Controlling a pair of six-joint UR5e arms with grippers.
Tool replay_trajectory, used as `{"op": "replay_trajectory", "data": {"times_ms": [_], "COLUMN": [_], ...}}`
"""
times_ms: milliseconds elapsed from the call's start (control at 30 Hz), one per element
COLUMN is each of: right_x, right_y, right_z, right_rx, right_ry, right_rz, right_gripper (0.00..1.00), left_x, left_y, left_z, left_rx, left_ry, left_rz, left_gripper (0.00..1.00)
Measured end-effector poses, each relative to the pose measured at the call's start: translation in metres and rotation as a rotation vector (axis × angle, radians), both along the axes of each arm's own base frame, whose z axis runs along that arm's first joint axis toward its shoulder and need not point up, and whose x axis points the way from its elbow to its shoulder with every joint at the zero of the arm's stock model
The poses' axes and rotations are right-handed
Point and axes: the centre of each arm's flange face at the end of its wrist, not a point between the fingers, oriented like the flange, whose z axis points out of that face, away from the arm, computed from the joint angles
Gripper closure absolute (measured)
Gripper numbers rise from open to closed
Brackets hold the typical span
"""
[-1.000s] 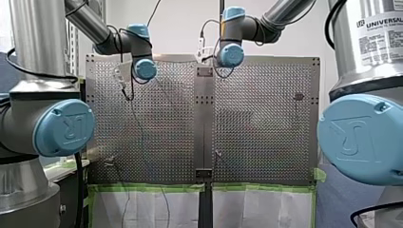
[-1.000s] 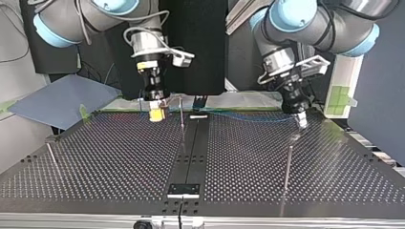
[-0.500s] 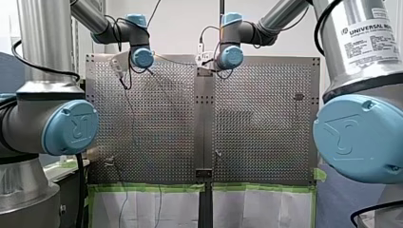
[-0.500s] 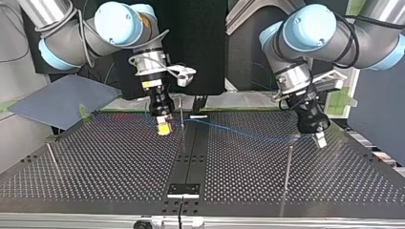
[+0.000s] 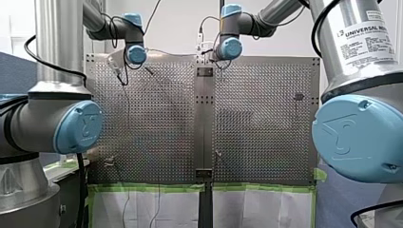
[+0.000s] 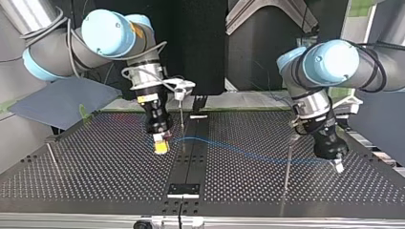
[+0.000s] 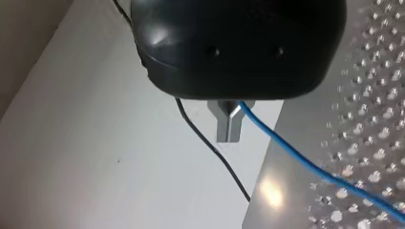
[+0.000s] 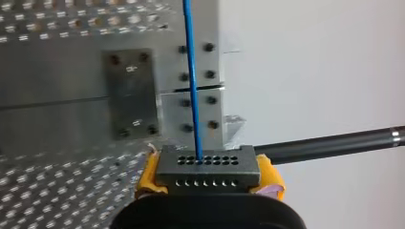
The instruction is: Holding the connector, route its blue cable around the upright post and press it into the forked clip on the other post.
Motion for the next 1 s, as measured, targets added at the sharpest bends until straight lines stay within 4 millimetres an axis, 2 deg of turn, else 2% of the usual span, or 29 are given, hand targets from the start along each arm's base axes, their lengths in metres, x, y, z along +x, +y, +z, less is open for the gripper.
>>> {"op": "replay_trajectory", "data": {"times_ms": [133,267,500,767,1000], "right_x": [0.002,0.006,0.009,0.011,0.016], "right_y": [-0.002,-0.002,0.001,0.001,-0.005], "right_z": [0.015,0.030,0.051,0.046,0.023], "right_rx": [-0.023,-0.040,-0.060,-0.045,-0.004], "right_ry": [-0.014,-0.022,-0.023,-0.007,0.028], "right_rz": [0.004,0.011,0.013,0.008,0.005], "right_gripper": [1.00,1.00,1.00,1.00,1.00], "left_x": [0.019,0.037,0.048,0.056,0.071], "left_y": [0.012,0.027,0.040,0.034,0.023], "left_z": [0.000,-0.009,-0.017,-0.044,-0.077], "left_rx": [-0.002,-0.016,-0.008,0.010,0.026], "left_ry": [-0.006,-0.010,-0.002,0.049,0.111], "left_rz": [-0.003,-0.010,-0.028,-0.052,-0.107], "left_gripper": [0.99,0.99,0.99,0.99,0.99]}}
